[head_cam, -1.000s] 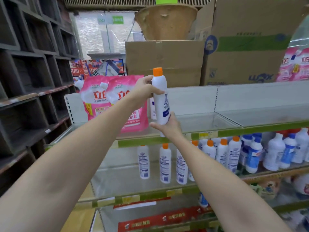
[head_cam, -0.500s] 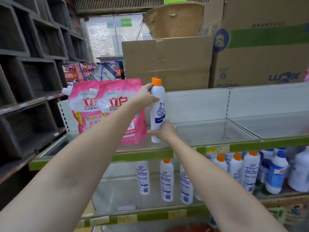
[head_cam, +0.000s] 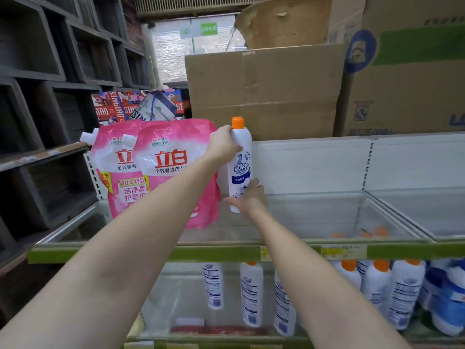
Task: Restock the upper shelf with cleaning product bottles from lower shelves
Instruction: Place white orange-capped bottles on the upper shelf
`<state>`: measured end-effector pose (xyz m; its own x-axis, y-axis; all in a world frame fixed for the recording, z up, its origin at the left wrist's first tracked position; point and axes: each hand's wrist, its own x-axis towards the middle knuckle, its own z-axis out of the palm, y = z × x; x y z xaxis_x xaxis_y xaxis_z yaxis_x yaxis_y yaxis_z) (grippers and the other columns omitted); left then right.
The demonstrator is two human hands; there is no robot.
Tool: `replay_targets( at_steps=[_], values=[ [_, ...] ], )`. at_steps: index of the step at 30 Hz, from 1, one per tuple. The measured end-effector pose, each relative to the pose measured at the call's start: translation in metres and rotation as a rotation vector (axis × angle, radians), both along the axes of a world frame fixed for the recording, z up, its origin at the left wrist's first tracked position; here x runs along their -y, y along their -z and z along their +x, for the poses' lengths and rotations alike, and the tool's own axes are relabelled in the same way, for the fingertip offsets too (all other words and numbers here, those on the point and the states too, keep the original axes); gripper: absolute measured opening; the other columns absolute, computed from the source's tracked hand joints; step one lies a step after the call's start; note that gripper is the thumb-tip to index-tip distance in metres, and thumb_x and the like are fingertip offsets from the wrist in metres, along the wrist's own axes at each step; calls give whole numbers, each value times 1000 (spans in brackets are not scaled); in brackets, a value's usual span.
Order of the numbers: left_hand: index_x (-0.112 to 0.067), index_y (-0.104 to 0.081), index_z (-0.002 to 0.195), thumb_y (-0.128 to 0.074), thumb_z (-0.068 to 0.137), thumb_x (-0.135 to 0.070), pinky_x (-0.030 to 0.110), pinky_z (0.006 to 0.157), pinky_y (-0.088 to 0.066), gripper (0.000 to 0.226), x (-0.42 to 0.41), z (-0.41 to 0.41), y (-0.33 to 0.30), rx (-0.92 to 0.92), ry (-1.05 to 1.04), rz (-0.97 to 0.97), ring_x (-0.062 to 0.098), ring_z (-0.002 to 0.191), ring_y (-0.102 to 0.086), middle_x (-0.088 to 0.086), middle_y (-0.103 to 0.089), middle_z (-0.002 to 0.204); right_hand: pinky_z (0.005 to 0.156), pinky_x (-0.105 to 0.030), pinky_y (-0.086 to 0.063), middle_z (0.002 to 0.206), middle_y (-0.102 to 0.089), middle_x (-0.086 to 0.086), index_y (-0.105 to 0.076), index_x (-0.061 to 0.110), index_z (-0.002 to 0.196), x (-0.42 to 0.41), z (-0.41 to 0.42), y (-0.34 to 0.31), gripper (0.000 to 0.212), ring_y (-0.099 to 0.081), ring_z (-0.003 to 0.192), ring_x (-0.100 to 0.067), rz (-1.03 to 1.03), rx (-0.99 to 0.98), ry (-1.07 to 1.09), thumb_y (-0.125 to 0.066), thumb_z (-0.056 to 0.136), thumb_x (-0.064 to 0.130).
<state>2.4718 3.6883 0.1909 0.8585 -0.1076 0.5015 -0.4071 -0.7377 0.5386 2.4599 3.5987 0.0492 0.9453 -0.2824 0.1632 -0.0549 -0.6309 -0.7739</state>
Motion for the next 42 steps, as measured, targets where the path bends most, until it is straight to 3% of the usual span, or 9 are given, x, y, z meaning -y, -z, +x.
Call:
replay_targets(
  at_steps=[9,18,23,26,29,32,35,38,42],
  values=[
    [-10,-51,138,-73,90,-18,38,92,-51,53,1,17,5,-8,14,4,29,112,-60,11,-62,126,85,-42,-50,131,-44,-12,-34,11,132,-1,13,3,87,-60,110,-35,45,26,56,-87,73,47],
    [2,-57,108,-70,91,-13,34,65,-43,26,12,0,5,-52,-152,66,27,83,-54,11,-58,96,85,-36,-46,138,-36,-14,-30,8,136,-2,10,-3,81,-55,119,-33,138,-90,36,-84,80,32],
    [-3,-51,89,-60,84,-4,32,54,-44,10,6,-17,9,-65,-116,50,29,77,-59,9,-55,79,105,-29,-39,147,-38,-12,-31,3,141,4,-1,-6,57,-36,141,-25,64,-150,66,-60,97,25],
    [6,-62,93,-59,86,-5,44,67,-61,13,-7,-34,12,-98,-16,3,35,81,-71,19,-68,87,105,-32,-39,141,-47,-18,-42,2,135,9,-20,-9,39,-45,134,-31,-65,-123,41,-52,100,16],
    [9,-66,91,-58,90,-5,43,61,-62,16,-25,-52,20,-129,107,76,34,71,-72,21,-71,82,90,-32,-48,116,-63,-18,-60,9,104,8,-39,-14,14,-59,108,-35,-68,-68,19,-55,91,11],
    [-2,-55,66,-55,89,-5,27,48,-44,23,-47,-66,34,-126,95,213,22,54,-53,10,-56,62,90,-34,-48,114,-67,-15,-64,12,102,8,-64,-17,18,-61,110,-35,-132,10,15,-56,86,12],
    [-3,-58,70,-55,91,-10,31,55,-41,22,-67,-81,50,-109,74,309,22,59,-48,12,-54,66,86,-35,-46,111,-67,-17,-55,21,88,5,-93,-20,7,-60,106,-36,-247,92,-13,-54,89,14],
    [3,-66,78,-56,93,-16,35,57,-51,26,-82,-100,64,-101,92,362,24,58,-55,16,-68,72,88,-39,-47,109,-61,-20,-59,12,99,-2,-117,-17,12,-57,105,-37,-356,115,-37,-51,94,19],
    [-4,-64,75,-56,96,-23,35,64,-54,29,-98,-126,87,-89,124,413,27,67,-62,11,-66,72,92,-44,-47,108,-56,-20,-54,10,101,-21,-150,-6,15,-55,104,-36,-423,135,-35,-50,98,24]
  ],
)
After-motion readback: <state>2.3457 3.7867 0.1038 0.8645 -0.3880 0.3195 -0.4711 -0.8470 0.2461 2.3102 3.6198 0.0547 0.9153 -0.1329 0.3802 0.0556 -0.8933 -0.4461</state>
